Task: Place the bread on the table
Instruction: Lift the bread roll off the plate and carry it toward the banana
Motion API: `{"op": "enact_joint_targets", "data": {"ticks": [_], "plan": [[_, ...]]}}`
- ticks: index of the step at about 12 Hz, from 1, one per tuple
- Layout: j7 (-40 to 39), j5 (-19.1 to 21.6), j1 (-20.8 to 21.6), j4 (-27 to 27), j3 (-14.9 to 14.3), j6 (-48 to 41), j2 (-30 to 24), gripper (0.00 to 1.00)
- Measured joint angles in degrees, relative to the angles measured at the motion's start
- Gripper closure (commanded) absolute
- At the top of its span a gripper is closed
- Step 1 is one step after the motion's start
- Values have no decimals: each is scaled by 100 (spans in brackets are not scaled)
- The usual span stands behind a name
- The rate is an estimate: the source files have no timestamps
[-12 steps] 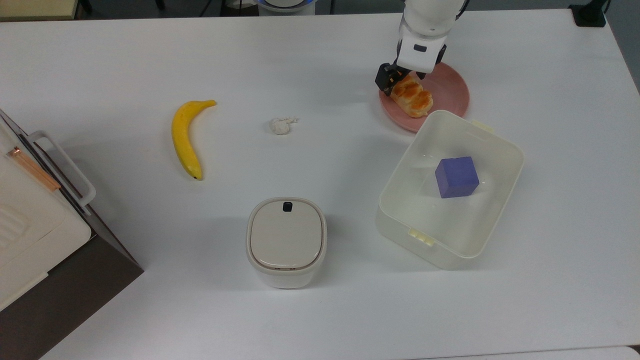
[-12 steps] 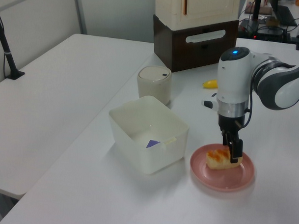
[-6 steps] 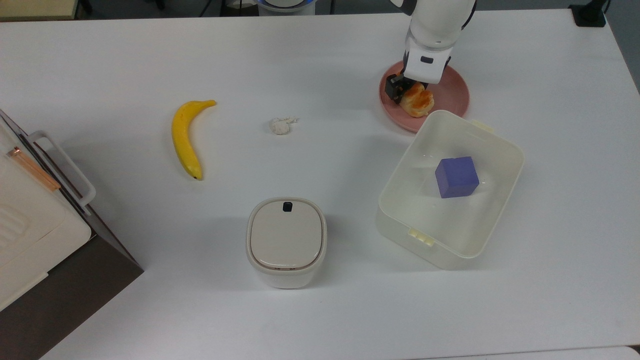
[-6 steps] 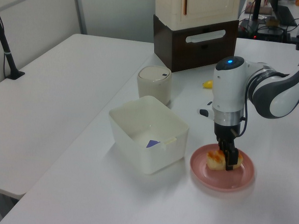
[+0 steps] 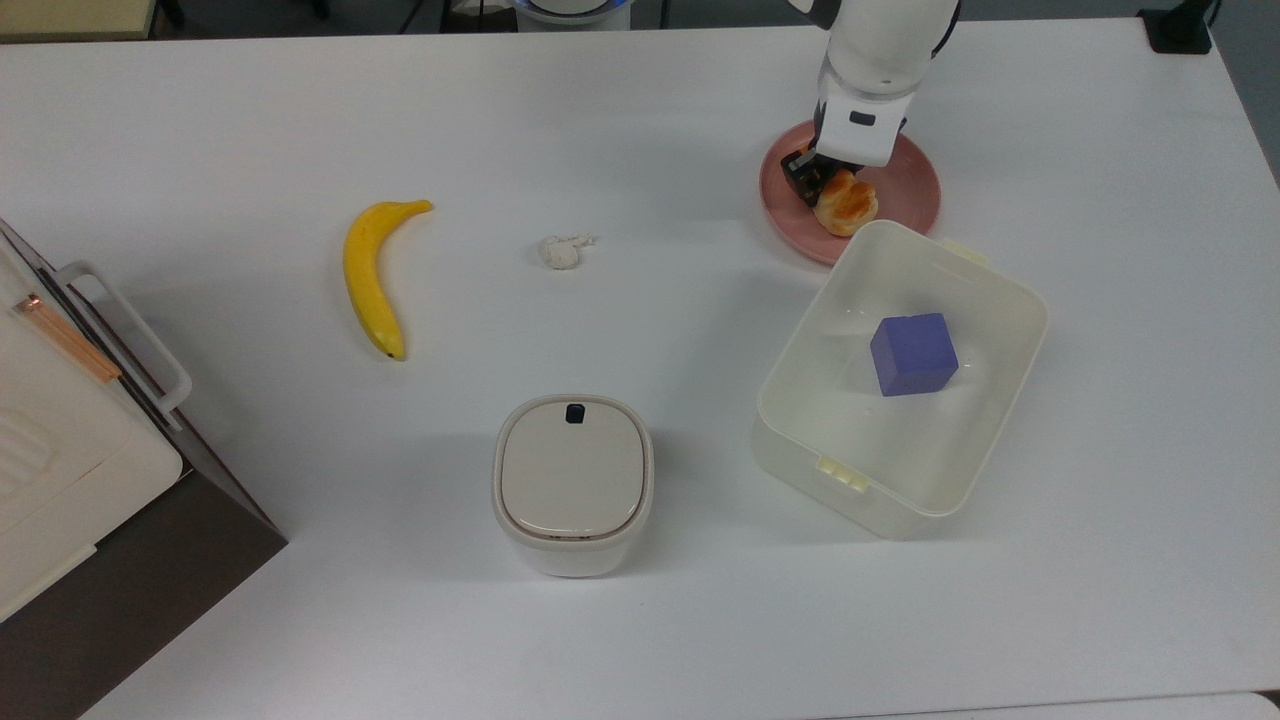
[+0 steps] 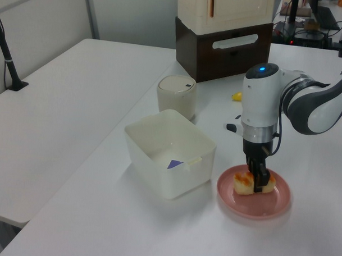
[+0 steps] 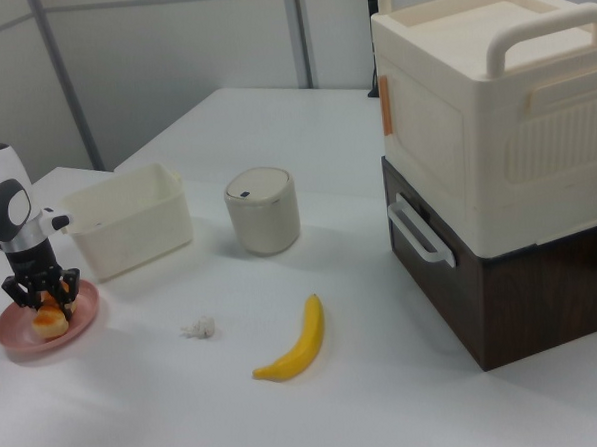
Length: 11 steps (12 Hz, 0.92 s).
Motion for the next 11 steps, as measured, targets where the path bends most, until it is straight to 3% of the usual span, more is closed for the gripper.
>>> {"op": "enact_joint_targets", "data": {"ticks": [4, 7, 11], "plan": [[0, 0, -85, 215, -16, -149, -196, 57], [0, 0, -266, 534, -35, -992, -507, 57], [-30, -66, -898, 600, -64, -1157, -562, 56]]}}
